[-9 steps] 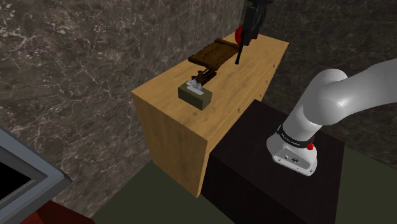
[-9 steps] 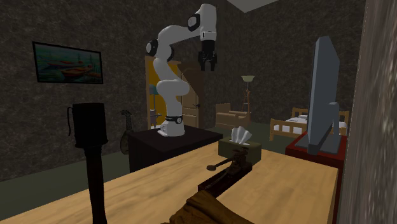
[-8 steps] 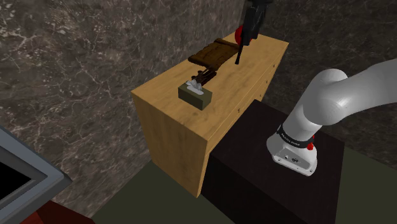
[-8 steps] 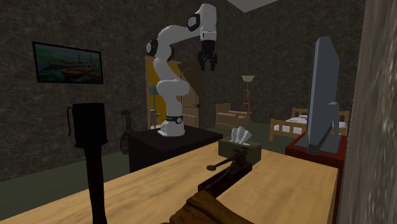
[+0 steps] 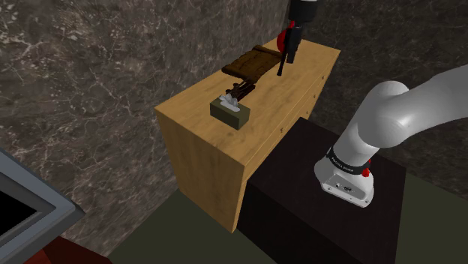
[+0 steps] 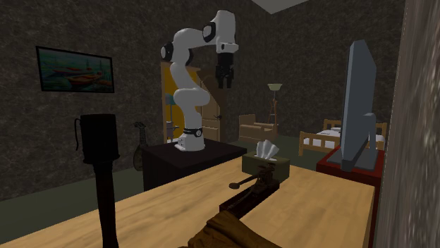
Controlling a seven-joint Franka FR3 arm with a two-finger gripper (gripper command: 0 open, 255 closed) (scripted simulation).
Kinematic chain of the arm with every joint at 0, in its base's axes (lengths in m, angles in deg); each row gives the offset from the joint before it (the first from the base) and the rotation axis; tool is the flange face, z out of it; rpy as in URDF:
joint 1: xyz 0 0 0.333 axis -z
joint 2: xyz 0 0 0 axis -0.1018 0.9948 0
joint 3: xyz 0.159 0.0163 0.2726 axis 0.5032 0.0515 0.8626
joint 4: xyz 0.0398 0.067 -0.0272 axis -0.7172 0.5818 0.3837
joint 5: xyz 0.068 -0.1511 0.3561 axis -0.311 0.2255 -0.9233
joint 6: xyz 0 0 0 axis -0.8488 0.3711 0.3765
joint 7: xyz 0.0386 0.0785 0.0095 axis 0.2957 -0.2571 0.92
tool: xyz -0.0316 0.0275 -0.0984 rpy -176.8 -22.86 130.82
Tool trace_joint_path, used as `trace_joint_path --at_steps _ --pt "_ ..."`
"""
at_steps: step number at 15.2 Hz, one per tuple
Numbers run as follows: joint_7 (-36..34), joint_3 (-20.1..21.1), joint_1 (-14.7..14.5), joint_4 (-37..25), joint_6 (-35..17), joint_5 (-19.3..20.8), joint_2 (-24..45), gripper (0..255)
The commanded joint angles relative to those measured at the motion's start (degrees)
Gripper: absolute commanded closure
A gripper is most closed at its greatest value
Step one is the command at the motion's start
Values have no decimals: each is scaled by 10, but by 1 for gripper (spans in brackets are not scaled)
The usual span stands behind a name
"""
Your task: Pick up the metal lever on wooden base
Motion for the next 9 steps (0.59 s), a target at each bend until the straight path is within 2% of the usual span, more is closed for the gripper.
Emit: trace_joint_path --at_steps 1,9 --pt "56 -27 -2 12 -35 19 21 0" --pt "261 -122 -22 6 -166 59 149 0"
